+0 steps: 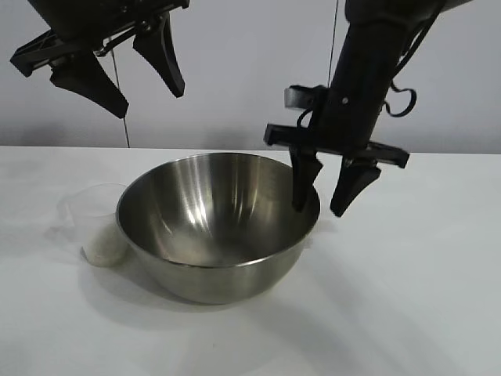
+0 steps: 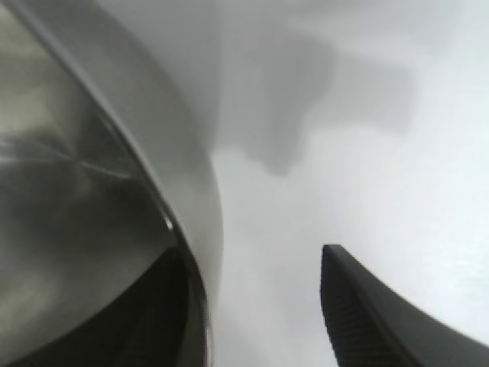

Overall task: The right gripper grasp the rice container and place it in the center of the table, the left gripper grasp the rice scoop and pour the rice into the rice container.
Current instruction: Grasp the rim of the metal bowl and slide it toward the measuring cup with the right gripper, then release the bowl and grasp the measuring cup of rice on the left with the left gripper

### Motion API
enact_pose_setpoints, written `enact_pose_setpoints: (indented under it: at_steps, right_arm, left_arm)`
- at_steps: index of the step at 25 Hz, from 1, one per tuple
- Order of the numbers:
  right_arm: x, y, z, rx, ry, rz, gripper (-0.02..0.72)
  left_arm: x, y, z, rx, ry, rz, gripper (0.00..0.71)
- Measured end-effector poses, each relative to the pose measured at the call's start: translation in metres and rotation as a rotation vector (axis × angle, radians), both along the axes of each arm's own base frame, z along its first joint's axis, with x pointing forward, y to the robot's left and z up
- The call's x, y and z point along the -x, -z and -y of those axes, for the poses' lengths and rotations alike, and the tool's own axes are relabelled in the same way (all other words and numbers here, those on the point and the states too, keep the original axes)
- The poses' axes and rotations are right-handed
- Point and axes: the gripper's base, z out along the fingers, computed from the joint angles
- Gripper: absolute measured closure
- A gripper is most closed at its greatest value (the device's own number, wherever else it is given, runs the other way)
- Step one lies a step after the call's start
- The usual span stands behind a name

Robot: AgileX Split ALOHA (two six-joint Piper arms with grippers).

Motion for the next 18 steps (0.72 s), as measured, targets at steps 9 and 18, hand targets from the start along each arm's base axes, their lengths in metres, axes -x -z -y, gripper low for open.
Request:
enact_pose_setpoints:
  at_steps: [9, 18]
  right_arm:
    - [-0.004, -0.088, 0.021, -0.073, 0.051, 0.222, 0.324]
    - [0.002, -0.098, 0.011, -0.226, 0.065, 0.188, 0.324]
  left_arm:
    - [0.0, 0.0, 0.0, 0.0, 0.0, 0.0, 0.23]
    - [0.0, 0.0, 0.0, 0.0, 0.0, 0.0, 0.23]
